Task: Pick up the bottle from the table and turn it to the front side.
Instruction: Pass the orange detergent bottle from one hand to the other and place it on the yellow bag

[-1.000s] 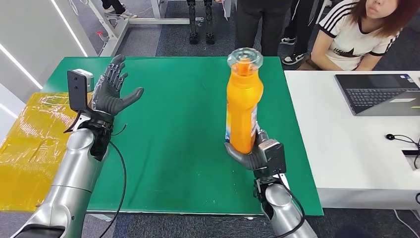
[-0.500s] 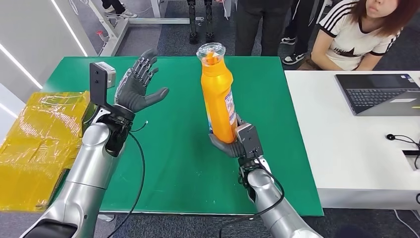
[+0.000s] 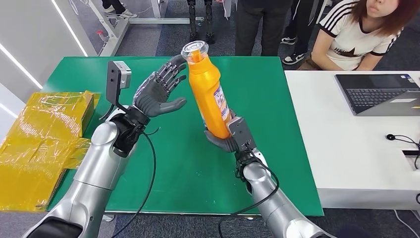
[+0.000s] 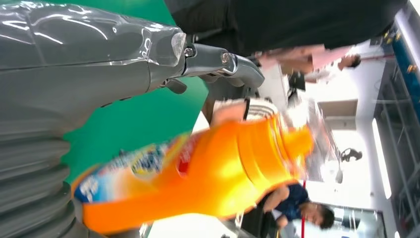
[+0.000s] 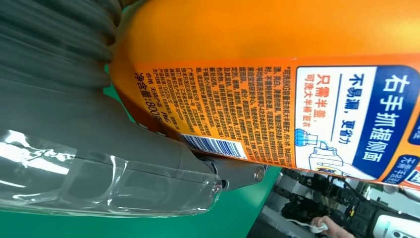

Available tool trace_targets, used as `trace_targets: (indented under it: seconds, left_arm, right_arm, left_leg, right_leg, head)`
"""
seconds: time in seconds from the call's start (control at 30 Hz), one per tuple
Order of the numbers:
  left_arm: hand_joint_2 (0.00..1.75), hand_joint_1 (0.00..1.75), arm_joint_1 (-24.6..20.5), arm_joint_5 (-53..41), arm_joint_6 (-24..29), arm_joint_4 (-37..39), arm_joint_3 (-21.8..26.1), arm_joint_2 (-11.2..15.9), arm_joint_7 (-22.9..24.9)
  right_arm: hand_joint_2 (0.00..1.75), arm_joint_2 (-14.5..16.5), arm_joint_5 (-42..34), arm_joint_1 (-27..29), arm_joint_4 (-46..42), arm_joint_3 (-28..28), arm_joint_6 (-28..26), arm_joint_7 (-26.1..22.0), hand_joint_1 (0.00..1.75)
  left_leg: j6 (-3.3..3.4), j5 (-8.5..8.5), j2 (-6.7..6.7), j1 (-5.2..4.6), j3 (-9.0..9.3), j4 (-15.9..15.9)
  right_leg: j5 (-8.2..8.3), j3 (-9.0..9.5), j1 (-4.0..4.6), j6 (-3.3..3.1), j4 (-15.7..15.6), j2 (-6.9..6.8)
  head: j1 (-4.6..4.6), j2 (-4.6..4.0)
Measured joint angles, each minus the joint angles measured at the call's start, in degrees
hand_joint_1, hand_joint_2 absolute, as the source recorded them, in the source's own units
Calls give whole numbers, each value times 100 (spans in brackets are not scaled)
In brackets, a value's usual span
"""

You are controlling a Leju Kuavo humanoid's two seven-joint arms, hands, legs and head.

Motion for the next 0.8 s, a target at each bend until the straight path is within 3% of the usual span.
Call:
trace_targets:
  seconds: [0.8]
  left_arm:
    - [175,0,-485,-149,350,318,-385,-141,92]
  right_arm:
    - [175,462,831,-398,554,386,-322,175,175]
  left_leg:
    - [0,0,1,1,1,0]
  right_leg:
    - [0,-2,0,0,2,1]
  head:
    - [0,0]
